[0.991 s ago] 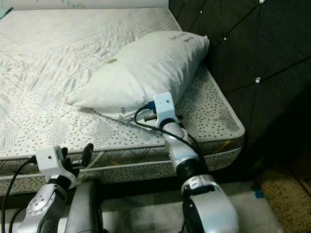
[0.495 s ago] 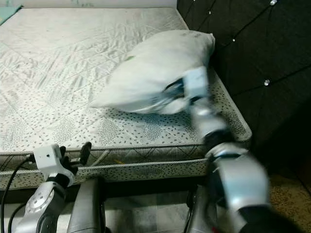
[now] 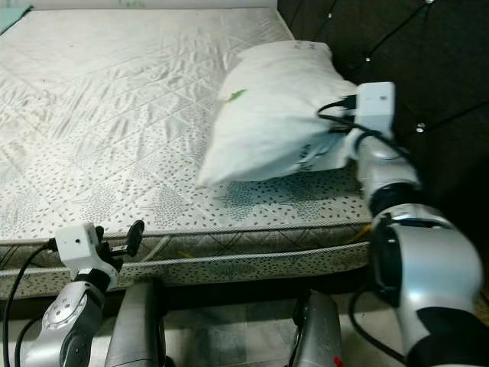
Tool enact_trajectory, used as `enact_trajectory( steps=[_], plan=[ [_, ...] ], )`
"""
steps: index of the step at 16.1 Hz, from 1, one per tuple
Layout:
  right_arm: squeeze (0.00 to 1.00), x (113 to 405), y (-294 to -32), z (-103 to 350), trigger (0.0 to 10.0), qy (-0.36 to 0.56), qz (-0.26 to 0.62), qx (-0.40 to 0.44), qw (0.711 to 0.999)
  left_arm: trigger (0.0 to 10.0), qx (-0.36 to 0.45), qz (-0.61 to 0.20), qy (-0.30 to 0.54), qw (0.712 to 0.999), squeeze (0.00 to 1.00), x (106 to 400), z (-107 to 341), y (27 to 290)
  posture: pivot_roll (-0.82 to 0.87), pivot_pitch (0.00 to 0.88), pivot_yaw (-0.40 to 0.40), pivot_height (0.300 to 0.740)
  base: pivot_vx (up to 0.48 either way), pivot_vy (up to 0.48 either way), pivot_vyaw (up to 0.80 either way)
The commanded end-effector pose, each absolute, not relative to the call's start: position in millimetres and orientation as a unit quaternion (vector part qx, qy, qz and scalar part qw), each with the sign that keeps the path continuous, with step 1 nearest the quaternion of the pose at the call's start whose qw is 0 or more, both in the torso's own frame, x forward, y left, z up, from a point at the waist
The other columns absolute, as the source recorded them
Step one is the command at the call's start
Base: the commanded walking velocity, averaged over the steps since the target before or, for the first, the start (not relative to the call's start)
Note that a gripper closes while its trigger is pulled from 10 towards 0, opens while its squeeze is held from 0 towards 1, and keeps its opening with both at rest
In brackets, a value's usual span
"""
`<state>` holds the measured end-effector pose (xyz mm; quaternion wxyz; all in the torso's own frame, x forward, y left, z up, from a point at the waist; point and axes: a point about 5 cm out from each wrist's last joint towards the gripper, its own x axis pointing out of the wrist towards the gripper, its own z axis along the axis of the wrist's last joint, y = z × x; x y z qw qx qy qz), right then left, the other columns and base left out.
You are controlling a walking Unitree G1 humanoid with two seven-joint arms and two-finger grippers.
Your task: Clean up the room
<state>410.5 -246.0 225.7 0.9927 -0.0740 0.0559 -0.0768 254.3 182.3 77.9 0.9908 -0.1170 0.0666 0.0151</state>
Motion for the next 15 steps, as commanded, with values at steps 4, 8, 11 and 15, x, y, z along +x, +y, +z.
enact_trajectory(
  steps=[4, 8, 11, 15],
  plan=[
    [0.0, 405, -273, 246, 0.0, 0.009, -0.126, -0.069, 0.99, 10.0, -0.111, 0.021, 0.07, 0.991, 0.0, 255, 75, 185, 0.02, 0.021, -0.019, 0.479, 0.0, 0.0, 0.0],
    [0.0, 391, -301, 231, 0.0, 0.001, -0.178, -0.069, 0.982, 10.0, -0.11, 0.023, 0.07, 0.991, 0.0, 254, 74, 187, 0.01, 0.02, -0.007, 0.479, 0.0, 0.0, 0.0],
    [0.0, 377, -318, 211, 0.0, -0.003, -0.212, -0.026, 0.977, 10.0, -0.108, 0.019, 0.074, 0.991, 0.0, 254, 72, 188, -0.01, 0.018, 0.01, 0.479, 0.0, 0.0, 0.0],
    [0.0, 362, -324, 182, 0.0, -0.012, -0.242, -0.009, 0.97, 10.0, -0.105, 0.011, 0.078, 0.991, 0.0, 255, 71, 189, -0.02, 0.013, 0.026, 0.479, 0.0, 0.0, 0.0]
  ],
)
